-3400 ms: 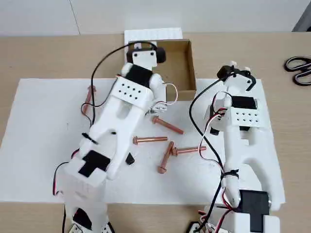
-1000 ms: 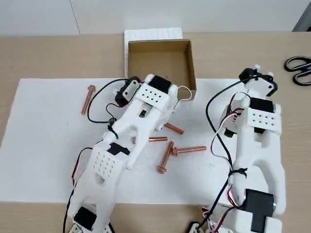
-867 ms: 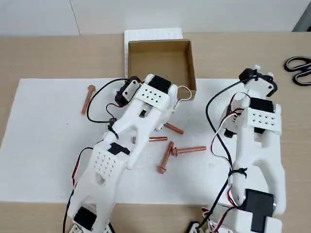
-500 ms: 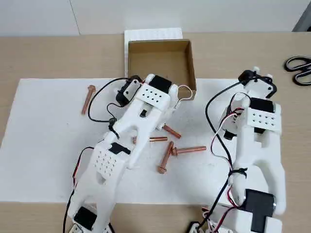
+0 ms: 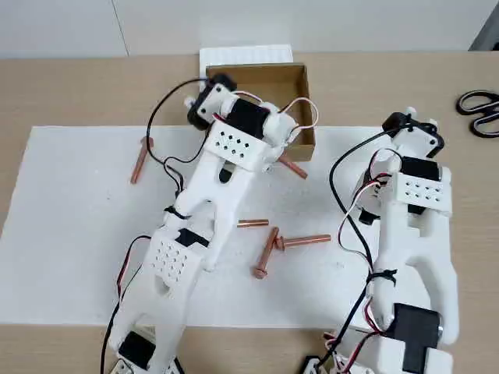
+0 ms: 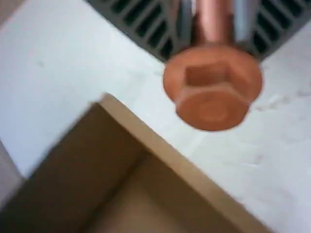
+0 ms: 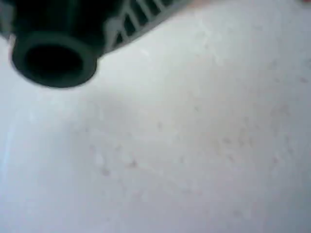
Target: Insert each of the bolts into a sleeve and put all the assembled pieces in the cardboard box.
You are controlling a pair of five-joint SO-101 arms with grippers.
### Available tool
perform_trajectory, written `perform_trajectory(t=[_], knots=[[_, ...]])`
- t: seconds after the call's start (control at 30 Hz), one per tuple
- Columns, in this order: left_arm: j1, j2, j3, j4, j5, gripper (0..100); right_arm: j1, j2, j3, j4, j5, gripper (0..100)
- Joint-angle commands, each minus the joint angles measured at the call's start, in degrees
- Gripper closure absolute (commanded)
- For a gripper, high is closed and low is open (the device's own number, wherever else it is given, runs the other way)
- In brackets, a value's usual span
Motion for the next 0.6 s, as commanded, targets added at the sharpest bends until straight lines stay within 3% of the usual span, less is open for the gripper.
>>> perform_trajectory(t=[0.0, 0.1, 0.27, 0.4, 0.57], knots=[[-0.35, -4.13, -6.55, 1.23, -5.8, 99, -0.84, -0.84, -0.44, 0.48, 0.7, 99.4], [-1.41, -9.93, -9.01, 1.14, -17.49, 99, -5.05, -0.75, -0.44, 0.31, 2.46, 99.4], [-7.82, -17.23, -9.19, 1.05, -36.84, 99, -19.47, -0.75, -0.44, -1.1, 10.2, 99.4], [-15.56, -17.23, -9.19, 1.05, -43.43, 99, -27.82, -0.75, -0.44, -4.09, 15.3, 99.4], [-22.77, -17.58, -9.19, 1.05, -46.15, 99, -25.45, -1.27, -1.93, -12.18, 18.2, 99.5]])
